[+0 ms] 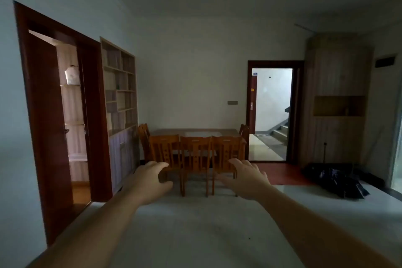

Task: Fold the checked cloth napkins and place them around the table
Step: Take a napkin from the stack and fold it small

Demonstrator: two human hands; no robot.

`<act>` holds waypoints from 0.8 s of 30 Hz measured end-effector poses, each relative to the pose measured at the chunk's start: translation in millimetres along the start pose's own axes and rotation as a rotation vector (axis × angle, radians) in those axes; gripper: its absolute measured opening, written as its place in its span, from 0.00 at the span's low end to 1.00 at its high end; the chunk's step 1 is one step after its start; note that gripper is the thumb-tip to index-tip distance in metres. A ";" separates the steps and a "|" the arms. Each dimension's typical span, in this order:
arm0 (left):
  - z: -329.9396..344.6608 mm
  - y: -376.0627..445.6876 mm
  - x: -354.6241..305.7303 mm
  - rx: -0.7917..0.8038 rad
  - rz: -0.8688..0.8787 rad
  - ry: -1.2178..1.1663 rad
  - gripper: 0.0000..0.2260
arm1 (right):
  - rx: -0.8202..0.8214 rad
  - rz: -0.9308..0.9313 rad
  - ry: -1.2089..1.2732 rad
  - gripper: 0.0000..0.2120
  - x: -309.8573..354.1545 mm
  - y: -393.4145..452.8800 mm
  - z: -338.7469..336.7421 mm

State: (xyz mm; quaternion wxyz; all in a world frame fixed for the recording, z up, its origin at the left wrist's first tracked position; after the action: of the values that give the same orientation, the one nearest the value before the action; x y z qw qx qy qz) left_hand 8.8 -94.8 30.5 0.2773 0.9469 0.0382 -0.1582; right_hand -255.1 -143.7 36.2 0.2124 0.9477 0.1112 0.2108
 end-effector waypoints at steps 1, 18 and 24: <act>2.7 1.8 -5.3 -0.001 0.011 -0.023 0.35 | 0.002 0.009 -0.002 0.38 -5.9 0.8 -0.6; 157.0 123.3 0.9 0.119 -0.020 0.028 0.31 | 0.062 0.078 -0.056 0.37 -89.1 120.3 110.5; 252.4 239.9 27.4 0.149 0.029 0.042 0.31 | 0.067 0.063 -0.115 0.37 -93.5 243.4 182.3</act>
State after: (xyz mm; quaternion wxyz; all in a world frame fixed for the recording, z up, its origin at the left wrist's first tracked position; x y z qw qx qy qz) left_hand 2.9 -433.2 -56.1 0.2075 0.9685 0.0185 -0.1366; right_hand -227.0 -452.1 -37.0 0.1798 0.9678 0.0757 0.1588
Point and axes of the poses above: each hand's wrist, its own y-axis towards the middle knuckle, its own z-axis out of the palm, x = y × z, the point moved 10 cm from there along y, towards the middle knuckle, and after that the axes turned 14 degrees about -x, right-handed, at the moved point
